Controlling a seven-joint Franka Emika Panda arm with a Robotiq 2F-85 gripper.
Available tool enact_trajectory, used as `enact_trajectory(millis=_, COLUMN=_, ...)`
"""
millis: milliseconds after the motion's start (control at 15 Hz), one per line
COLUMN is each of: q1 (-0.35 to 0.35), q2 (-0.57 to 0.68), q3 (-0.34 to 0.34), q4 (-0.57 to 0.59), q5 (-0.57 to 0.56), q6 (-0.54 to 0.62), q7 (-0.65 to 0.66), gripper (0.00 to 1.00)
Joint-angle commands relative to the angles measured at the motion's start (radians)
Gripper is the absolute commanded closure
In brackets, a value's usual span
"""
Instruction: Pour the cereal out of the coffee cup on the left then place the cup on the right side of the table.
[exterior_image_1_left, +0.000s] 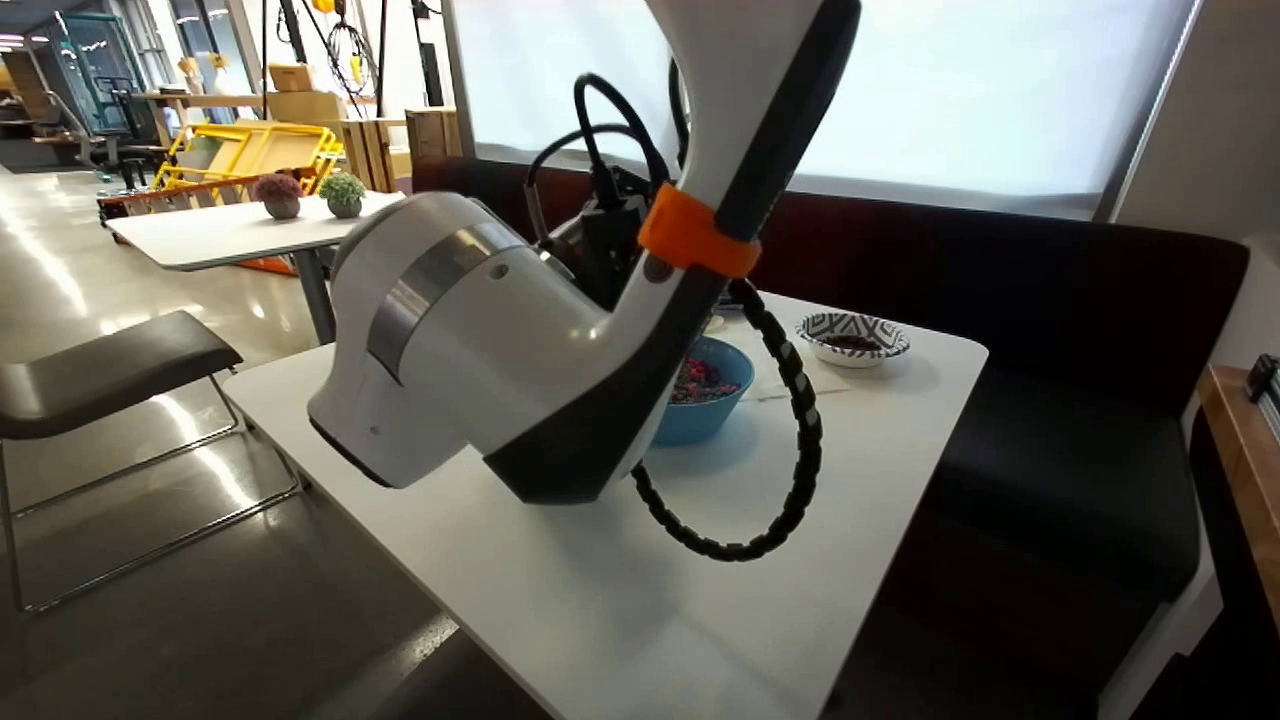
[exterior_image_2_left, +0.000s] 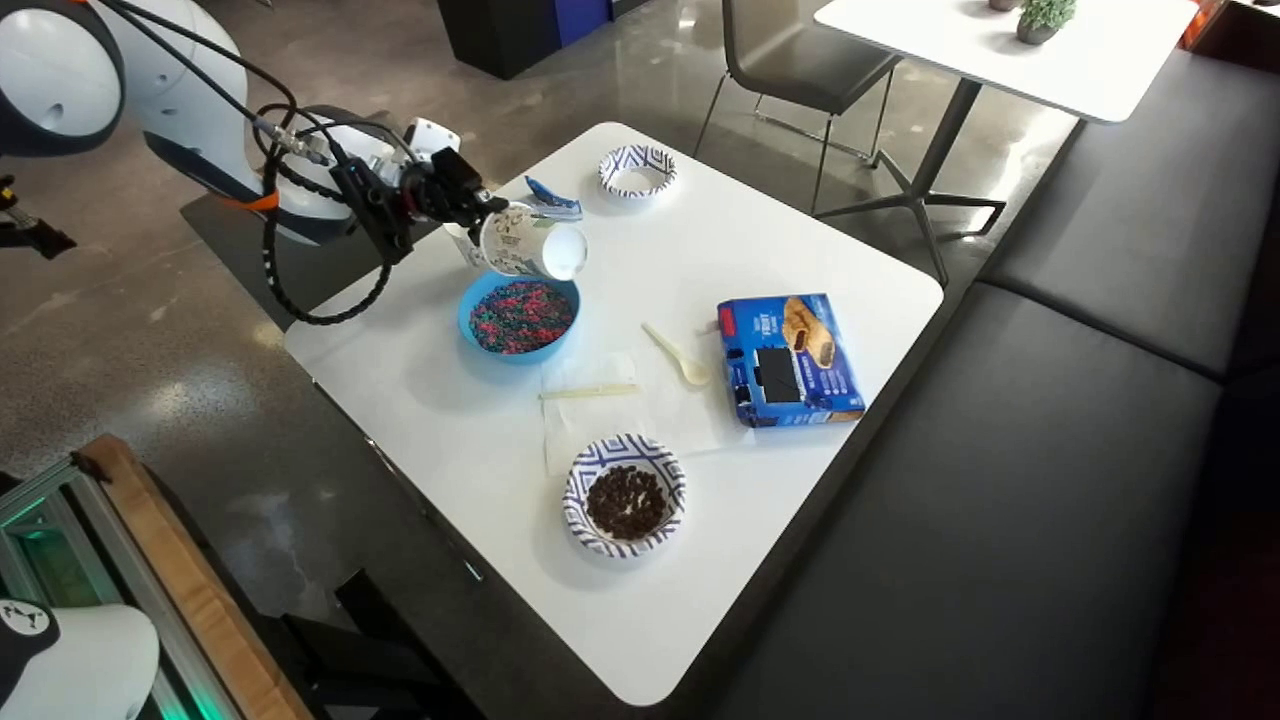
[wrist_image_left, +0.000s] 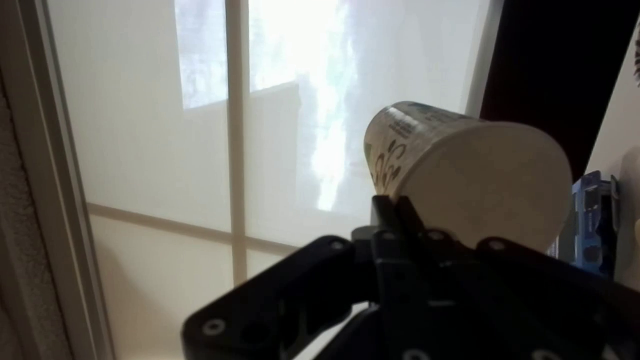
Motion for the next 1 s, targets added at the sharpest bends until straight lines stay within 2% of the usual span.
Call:
enact_trajectory(millis=0, q1=-0.056, q2=-0.162, q3=0.066, q4=-0.064, q5=0.024, q6=0.035, q7=-0.012, gripper=0.99)
enact_trajectory(millis=133, q1=-0.093, q2=-0.241, q3=0.095, q4=-0.069, q5=0.055, q6=0.055, q7=-0.054, gripper=0.99)
enact_trajectory(millis=333, q1=-0.153, q2=-0.340, q3=0.113, q4=-0.077, q5=0.052, q6=0.159, q7=-0.174, gripper=0.99)
enact_trajectory(millis=600, q1=-0.241, q2=-0.402, q3=0.108, q4=-0.050, q5=0.091, q6=0.395, q7=-0.240, gripper=0.99)
enact_trajectory(millis=933, q1=-0.329, q2=-0.404, q3=0.096, q4=-0.052, q5=0.221, q6=0.704, q7=-0.255, gripper=0.99)
